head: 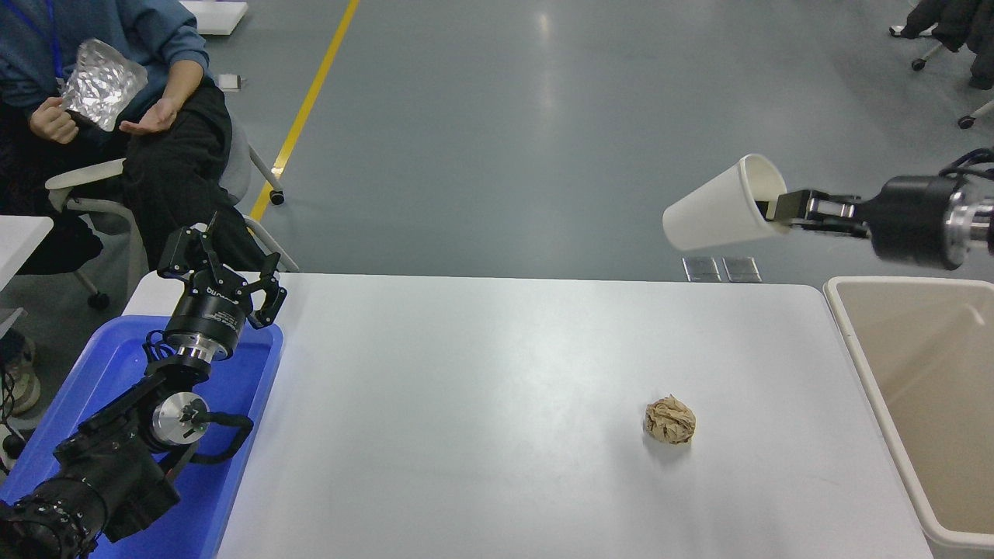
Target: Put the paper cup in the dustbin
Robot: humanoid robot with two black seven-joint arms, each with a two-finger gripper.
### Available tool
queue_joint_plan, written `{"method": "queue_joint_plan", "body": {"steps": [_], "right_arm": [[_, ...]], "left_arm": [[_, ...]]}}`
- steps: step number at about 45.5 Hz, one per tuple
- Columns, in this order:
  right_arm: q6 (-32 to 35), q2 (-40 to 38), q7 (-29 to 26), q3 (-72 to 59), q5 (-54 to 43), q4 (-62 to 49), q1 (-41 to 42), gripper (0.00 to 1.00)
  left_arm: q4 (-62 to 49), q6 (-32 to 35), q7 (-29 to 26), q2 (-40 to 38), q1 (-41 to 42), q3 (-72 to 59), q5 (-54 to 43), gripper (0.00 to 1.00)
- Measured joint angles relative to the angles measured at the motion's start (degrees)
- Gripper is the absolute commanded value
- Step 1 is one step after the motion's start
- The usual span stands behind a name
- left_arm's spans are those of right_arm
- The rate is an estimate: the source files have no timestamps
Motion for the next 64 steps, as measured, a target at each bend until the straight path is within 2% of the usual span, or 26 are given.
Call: {"method": "queue_joint_plan", "body": {"steps": [11, 27, 39, 46, 57, 64], "right_arm": [[0.41, -4.0, -2.58, -0.07, 15.17, -9.86, -4.72, 0.0], [0.14, -3.36, -5.21, -0.01, 36.15, -29.06, -22.56, 0.0], [-1.3, 2.24, -8.26, 0.24, 49.76, -42.51, -37.64, 0.0], [-4.3, 6.11, -11.99, 2.94, 55.97, -47.52, -44.8, 0.0], [-8.64, 15.39, -20.19, 18.07, 60.38, -58.09, -56.89, 0.0], [-8.99, 22.65, -22.93, 30.91, 60.4, -67.43, -62.66, 0.0]], "left_arm": [[0.0, -0.05, -0.04, 0.03, 0.01, -0.02, -0.01, 1.0], [0.02, 0.0, 0.01, 0.01, 0.01, 0.01, -0.01, 1.0], [0.0, 0.03, 0.01, -0.02, 0.01, 0.08, 0.0, 1.0], [0.0, 0.03, 0.0, -0.02, -0.02, 0.1, 0.0, 1.0], [0.01, 0.03, -0.04, -0.05, -0.08, 0.13, 0.0, 1.0], [0.03, 0.03, -0.03, -0.08, -0.09, 0.13, 0.0, 1.0]]}}
